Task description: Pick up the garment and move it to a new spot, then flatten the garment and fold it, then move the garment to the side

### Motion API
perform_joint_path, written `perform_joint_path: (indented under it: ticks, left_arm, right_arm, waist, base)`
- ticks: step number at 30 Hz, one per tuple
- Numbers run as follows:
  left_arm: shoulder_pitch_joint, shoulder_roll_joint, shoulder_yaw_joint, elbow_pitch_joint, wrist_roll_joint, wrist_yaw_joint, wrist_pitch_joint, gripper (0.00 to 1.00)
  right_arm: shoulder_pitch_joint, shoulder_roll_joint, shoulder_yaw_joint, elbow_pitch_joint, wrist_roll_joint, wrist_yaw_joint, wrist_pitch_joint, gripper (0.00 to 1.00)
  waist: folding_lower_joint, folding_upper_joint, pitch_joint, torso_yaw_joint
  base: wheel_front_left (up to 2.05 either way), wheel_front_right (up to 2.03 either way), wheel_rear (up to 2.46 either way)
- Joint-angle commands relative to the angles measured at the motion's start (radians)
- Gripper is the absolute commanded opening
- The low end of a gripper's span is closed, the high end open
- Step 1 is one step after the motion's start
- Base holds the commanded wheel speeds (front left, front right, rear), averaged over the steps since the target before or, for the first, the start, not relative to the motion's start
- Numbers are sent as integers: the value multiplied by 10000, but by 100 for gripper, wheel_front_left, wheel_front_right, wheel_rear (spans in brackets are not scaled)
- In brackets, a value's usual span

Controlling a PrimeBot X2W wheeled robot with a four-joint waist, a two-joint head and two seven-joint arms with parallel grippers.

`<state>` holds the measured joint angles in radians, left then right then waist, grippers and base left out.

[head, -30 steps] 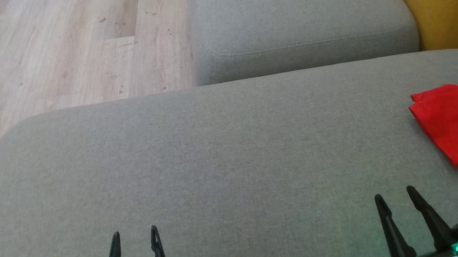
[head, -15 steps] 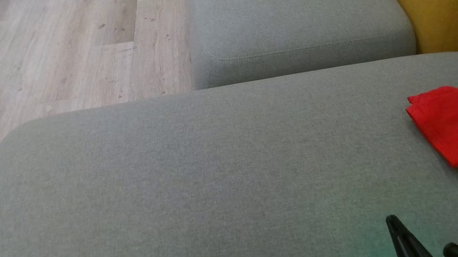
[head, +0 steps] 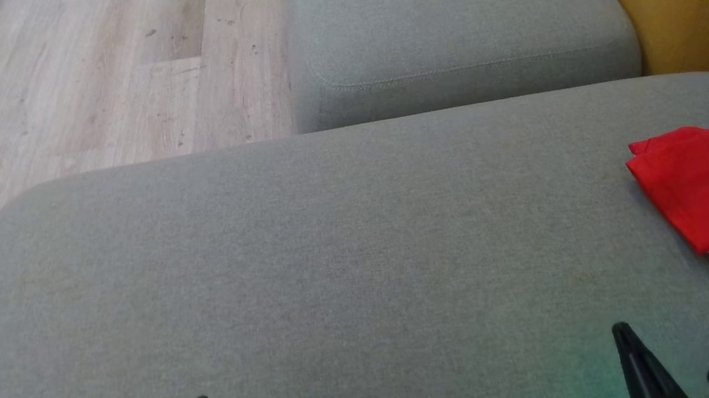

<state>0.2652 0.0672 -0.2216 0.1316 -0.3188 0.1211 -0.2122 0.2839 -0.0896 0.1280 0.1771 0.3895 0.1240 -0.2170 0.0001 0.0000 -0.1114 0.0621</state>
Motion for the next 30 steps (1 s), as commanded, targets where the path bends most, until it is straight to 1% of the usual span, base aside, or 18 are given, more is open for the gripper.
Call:
perform_joint_path:
  ticks: [1, 3, 30]
  left_arm:
    - [-468, 58, 209, -218, -356, -111, 29, 0]
    - [-501, 63, 228, -200, -482, -135, 51, 0]
    - [-1324, 154, 817, 150, -3822, -751, 702, 0]
  right_arm:
    - [-564, -55, -71, -254, 359, 10, 75, 0]
    - [-595, -57, -85, -246, 477, 10, 99, 0]
    - [-1430, -64, -511, -20, 3605, 25, 780, 0]
  waist:
    - [0, 0, 19, -10]
    - [0, 0, 30, -16]
    - [-1, 0, 314, -170]
  base:
    - [0, 0, 0]
    - [0, 0, 0]
    - [0, 0, 0]
